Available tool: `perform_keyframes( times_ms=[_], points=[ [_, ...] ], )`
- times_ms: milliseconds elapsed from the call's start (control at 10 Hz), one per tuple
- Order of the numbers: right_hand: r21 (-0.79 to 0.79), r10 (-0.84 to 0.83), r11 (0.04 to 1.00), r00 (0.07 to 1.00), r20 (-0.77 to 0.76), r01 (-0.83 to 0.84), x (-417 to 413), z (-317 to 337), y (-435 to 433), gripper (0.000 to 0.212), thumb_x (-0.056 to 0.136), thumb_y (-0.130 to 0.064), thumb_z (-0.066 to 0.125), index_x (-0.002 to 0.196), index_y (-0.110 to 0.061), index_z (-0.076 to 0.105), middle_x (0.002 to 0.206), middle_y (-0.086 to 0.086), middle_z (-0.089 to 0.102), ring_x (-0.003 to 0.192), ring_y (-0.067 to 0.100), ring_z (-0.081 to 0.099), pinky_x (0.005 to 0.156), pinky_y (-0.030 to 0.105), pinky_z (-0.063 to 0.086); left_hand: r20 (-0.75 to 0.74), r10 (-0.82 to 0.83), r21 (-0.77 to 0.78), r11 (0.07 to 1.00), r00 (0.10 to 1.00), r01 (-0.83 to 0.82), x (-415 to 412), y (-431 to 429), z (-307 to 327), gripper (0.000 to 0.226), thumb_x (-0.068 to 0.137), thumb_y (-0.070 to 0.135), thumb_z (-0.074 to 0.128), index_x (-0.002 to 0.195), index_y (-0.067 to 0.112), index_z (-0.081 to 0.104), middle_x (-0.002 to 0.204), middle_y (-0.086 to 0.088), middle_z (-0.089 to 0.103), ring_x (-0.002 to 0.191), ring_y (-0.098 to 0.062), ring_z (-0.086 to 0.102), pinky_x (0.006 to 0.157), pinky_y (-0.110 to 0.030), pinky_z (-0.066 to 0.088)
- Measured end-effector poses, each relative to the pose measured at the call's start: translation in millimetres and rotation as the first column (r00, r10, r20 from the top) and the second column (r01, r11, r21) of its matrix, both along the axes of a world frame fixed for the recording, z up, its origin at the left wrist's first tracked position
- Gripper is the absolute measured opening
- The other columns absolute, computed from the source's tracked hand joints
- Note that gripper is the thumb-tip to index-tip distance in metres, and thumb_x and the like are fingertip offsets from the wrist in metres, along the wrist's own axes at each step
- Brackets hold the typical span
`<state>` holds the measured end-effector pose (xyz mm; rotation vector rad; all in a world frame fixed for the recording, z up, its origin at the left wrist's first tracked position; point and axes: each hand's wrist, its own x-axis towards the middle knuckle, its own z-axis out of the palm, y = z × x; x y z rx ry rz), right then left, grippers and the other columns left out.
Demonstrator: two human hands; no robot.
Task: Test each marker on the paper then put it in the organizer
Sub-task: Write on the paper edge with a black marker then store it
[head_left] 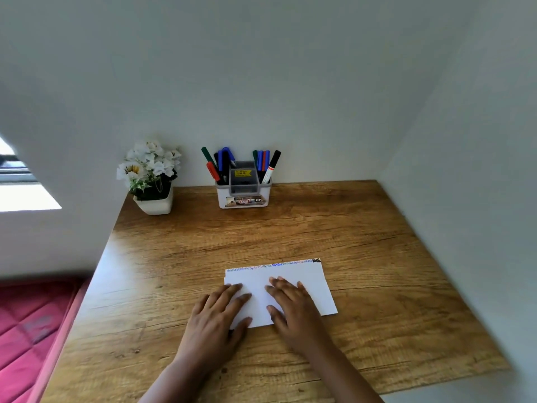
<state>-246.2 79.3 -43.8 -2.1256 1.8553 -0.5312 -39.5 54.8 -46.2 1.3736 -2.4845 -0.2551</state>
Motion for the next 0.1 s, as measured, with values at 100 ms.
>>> perform_keyframes(
  times_ms=[100],
  points=[
    [0.044, -0.003, 0.999, 0.999, 0.045, 0.001, -3.2, 17.4, -10.4, 0.062, 0.088, -0.054, 0.022, 0.136, -0.025, 0.048, 0.147, -0.01, 0.042, 0.139, 0.002, 0.028, 0.121, 0.035, 0.009, 0.031, 0.043, 0.038, 0.998, 0.999, -0.044, -2.9, -7.6, 5.5, 0.057, 0.089, 0.065, 0.032, 0.133, 0.034, 0.051, 0.145, 0.008, 0.044, 0.133, -0.016, 0.04, 0.105, -0.032, 0.026]
  ],
)
